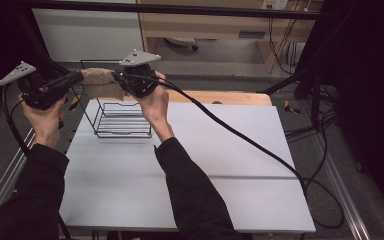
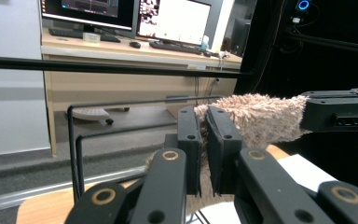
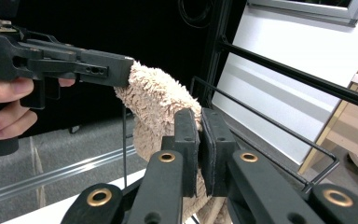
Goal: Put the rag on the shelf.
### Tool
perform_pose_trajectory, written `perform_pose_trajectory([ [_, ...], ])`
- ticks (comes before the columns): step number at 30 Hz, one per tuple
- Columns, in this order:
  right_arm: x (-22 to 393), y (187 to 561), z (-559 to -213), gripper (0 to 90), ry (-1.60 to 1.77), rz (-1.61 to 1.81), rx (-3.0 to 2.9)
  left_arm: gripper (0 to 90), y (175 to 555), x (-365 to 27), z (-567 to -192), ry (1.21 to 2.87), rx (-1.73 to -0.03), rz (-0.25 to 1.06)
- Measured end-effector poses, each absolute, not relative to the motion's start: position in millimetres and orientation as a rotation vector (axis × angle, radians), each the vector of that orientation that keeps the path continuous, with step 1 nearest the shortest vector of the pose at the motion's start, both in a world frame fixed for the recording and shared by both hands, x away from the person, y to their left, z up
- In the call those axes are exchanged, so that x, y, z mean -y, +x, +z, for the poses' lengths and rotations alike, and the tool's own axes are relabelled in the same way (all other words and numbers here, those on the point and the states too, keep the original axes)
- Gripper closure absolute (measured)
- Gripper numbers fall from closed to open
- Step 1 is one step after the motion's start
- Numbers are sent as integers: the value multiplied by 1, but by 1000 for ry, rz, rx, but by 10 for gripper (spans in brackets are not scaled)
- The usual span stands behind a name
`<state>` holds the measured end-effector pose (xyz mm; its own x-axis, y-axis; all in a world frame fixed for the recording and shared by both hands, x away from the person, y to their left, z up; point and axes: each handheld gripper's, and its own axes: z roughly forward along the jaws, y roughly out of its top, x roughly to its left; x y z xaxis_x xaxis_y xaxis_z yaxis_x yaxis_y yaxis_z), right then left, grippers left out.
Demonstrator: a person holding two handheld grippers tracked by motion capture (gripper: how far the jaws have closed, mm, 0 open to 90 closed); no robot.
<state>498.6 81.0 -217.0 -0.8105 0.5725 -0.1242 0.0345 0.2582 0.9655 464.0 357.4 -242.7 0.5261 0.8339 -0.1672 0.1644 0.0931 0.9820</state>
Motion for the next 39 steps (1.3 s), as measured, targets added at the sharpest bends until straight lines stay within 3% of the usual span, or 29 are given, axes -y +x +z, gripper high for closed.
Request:
perform_pose_trajectory([
  [9,-80,499,-229,858,601,1597,-2137,807,459,-357,-249,1453,-964,570],
  [17,-80,497,-234,857,591,1571,-2169,716,449,-357,-224,1490,-992,592],
  [25,-81,495,-237,853,581,1541,-2192,847,460,-344,-210,1569,-1042,574],
  [34,-81,495,-242,836,582,1535,-2207,884,454,-343,-234,1646,-1052,513],
  [39,-78,494,-243,770,582,1547,-2238,890,455,-343,-243,1662,-1059,503],
])
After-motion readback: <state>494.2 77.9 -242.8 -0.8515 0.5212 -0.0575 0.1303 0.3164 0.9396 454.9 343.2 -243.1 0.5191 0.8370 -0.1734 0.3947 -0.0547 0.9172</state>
